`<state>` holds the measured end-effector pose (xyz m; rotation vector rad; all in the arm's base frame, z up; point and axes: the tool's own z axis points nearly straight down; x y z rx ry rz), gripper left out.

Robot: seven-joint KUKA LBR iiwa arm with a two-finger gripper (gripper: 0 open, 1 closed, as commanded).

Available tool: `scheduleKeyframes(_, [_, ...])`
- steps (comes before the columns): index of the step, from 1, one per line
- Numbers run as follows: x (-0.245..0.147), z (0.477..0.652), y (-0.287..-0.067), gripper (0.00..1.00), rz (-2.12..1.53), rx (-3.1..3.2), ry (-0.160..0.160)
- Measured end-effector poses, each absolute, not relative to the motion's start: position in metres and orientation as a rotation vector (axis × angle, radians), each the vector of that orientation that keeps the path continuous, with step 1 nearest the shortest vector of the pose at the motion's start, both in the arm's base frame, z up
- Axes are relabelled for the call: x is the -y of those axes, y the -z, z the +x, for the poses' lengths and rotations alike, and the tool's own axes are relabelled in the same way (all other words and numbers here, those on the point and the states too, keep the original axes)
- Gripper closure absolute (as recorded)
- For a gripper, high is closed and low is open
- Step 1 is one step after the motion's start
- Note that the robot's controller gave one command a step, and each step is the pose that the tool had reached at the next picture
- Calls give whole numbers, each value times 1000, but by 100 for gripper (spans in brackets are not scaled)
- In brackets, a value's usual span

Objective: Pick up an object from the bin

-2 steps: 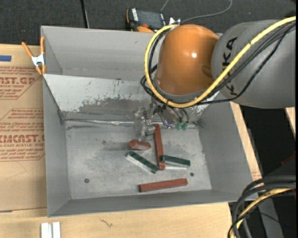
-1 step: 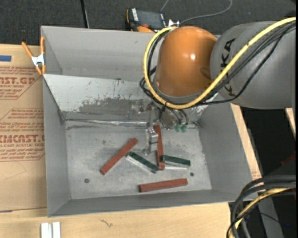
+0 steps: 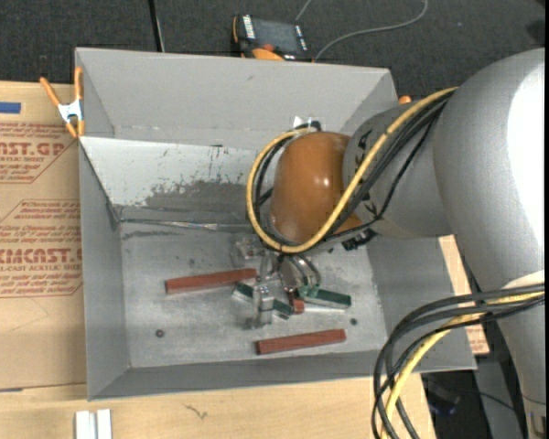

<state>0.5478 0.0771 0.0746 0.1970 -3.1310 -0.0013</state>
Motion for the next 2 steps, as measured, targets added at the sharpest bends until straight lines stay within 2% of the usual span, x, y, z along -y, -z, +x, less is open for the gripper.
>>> scheduleKeyframes(1, [-78,550,-79,100,198,3137,3])
scheduleKeyframes(2, [-82,510,-229,100,358,3129,1])
